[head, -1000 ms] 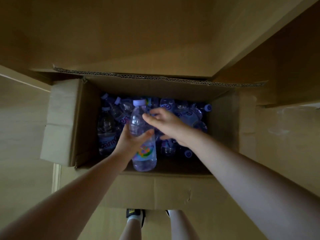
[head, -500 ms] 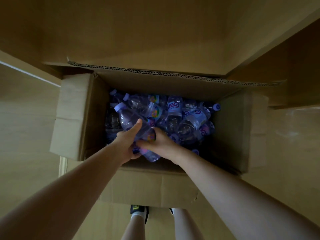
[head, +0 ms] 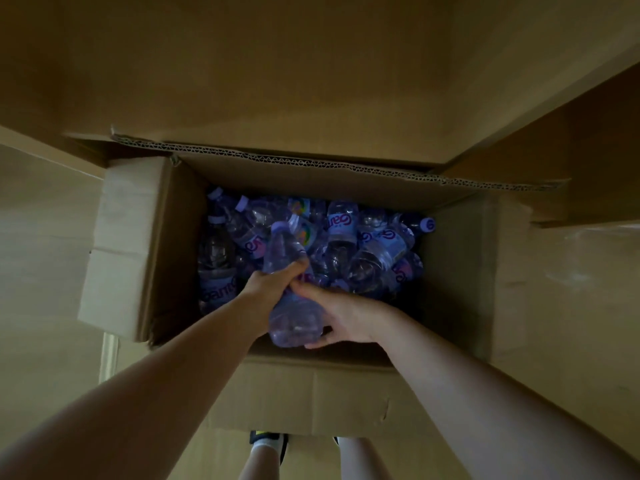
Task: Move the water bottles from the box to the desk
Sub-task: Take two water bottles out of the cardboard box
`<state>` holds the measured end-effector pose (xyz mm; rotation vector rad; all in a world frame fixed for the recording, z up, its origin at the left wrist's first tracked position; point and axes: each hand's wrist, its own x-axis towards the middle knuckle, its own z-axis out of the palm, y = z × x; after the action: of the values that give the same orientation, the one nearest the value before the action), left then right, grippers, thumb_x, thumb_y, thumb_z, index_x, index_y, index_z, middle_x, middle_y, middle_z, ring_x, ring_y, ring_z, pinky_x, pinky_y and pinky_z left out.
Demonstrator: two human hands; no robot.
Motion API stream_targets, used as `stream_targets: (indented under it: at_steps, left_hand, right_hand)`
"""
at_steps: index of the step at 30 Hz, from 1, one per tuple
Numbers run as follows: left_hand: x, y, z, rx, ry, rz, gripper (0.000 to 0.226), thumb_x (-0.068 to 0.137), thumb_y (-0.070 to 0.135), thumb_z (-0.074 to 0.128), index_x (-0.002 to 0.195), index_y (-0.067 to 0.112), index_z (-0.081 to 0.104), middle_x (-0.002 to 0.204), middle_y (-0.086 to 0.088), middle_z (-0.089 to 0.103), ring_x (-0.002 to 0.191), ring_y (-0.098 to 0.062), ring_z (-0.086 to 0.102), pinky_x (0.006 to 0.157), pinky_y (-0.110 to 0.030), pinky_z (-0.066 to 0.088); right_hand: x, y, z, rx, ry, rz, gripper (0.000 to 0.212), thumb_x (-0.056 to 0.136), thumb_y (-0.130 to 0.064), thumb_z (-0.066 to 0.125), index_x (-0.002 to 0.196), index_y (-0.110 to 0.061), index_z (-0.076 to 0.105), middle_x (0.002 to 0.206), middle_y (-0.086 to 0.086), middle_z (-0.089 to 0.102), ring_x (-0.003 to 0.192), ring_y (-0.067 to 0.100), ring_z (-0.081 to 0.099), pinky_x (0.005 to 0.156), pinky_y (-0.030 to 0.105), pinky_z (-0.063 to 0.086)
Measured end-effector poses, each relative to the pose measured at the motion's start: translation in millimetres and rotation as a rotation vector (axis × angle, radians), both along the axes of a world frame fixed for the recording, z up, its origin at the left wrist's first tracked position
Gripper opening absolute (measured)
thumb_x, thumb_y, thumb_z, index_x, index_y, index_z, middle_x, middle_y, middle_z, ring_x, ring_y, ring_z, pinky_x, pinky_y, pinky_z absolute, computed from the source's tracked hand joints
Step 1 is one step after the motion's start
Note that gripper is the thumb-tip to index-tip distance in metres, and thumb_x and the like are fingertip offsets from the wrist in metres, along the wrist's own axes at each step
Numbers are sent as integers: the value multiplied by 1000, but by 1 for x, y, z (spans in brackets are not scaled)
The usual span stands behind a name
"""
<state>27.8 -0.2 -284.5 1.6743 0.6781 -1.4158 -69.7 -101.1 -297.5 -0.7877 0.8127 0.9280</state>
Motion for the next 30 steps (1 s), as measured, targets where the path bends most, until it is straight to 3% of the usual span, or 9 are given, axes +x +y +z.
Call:
stream_targets:
  at_steps: [5,7,9,12,15,20,23,26,30]
  left_hand:
    - [-4,15,-19,116,-282,-143,60,72,31,80,118,7,50,106,-16,65,96,-32,65,90,-48,53]
    - [-1,22,-27,127,-288,-132,64,71,37,80,122,10,52,107,-14,66,96,-31,65,91,-51,52]
    - [3,27,-38,124,-290,-84,63,72,39,78,123,11,53,108,-14,66,96,-30,65,92,-51,51]
    - [7,26,-55,100,-312,-114,64,74,41,77,125,12,52,114,-11,64,102,-28,63,95,-50,49]
    - [8,21,-70,90,-345,-149,68,74,43,76,128,16,45,114,-4,60,105,-23,59,98,-46,47]
    - [-2,10,-75,29,-340,-119,59,77,41,74,124,23,42,98,12,55,86,-6,55,76,-27,43]
    - [-5,9,-74,17,-348,-83,56,80,39,72,125,24,43,93,17,52,79,3,48,64,-20,36]
    - [-9,10,-74,41,-363,-46,60,79,39,72,129,22,43,93,17,52,79,3,47,70,-23,35]
    - [-12,9,-74,58,-367,-13,65,77,40,74,132,19,45,112,3,60,90,-10,56,79,-30,40]
  right_hand:
    - [4,-25,-8,-640,-289,525,40,96,-52,47,104,-16,61,86,-1,60,85,19,60,69,32,47]
    - [-7,-48,-25,-1088,-368,707,30,96,-30,56,121,-14,57,112,3,58,108,22,56,86,36,49]
    - [-18,-73,-44,-1328,-377,858,52,89,-6,58,139,-12,43,138,7,43,131,26,38,102,39,42]
    - [-18,-106,-71,-1355,-406,1125,80,84,1,60,152,-12,21,159,6,17,146,27,13,118,44,20]
    - [-8,-127,-93,-1214,-442,1462,86,89,-3,54,155,-22,3,163,-2,0,150,21,-6,119,51,-1]
    - [0,-137,-110,-1174,-536,1677,82,86,-21,64,152,-22,16,156,9,20,143,27,24,116,61,1]
    - [-18,-128,-110,-1321,-541,1614,85,82,-43,68,148,-17,21,151,17,23,137,34,30,111,61,21]
    - [-39,-110,-109,-1448,-242,1290,83,74,-54,72,136,-15,32,139,13,35,124,34,40,89,48,43]
    - [-48,-108,-109,-1423,163,661,82,77,-69,61,126,-7,41,126,14,47,113,33,52,69,36,40]
